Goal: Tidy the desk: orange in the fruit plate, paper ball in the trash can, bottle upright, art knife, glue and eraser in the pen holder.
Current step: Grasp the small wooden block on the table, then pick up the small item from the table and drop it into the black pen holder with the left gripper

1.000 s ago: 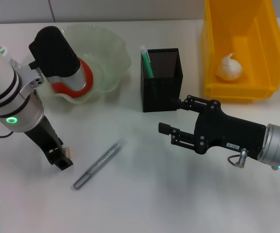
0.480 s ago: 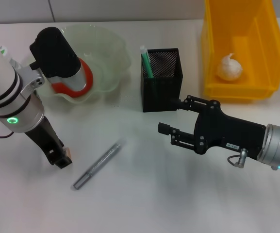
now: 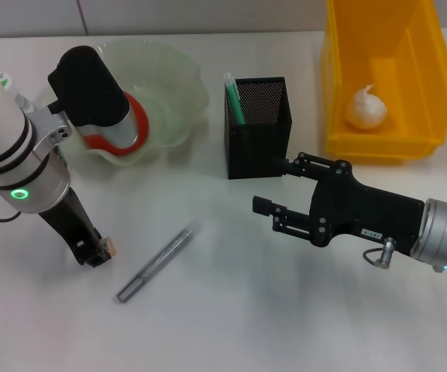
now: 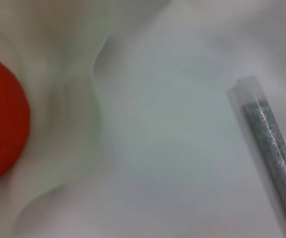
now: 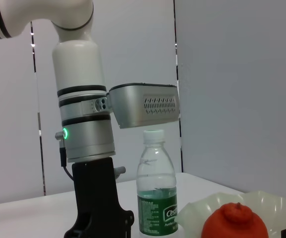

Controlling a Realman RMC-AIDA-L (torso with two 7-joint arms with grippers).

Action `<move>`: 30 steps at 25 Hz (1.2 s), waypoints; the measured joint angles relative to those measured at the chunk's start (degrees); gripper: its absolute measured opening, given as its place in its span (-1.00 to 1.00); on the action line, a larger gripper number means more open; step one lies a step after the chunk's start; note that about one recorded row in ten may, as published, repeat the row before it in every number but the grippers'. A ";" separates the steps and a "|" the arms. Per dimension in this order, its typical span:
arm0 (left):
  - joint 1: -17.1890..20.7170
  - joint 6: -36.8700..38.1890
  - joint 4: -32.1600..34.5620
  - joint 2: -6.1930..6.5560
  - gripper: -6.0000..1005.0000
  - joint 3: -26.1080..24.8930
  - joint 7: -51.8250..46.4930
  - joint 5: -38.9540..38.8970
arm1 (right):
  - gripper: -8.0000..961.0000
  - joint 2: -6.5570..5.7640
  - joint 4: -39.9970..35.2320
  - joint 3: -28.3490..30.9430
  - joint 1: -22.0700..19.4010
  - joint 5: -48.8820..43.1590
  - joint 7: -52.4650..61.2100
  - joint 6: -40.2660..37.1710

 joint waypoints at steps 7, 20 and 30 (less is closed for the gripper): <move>-0.02 -0.02 -0.22 0.00 -0.39 -0.01 -0.17 0.05 | 0.36 0.00 0.00 0.33 -0.15 0.00 0.02 -0.77; 0.36 0.60 3.47 0.12 -0.45 -0.78 0.10 -3.11 | 0.36 0.09 0.15 0.65 -1.05 0.00 0.01 -1.41; 3.20 1.27 13.42 0.42 -0.46 -5.08 4.94 -18.98 | 0.36 -0.06 0.40 4.56 -3.84 0.04 -0.04 -3.52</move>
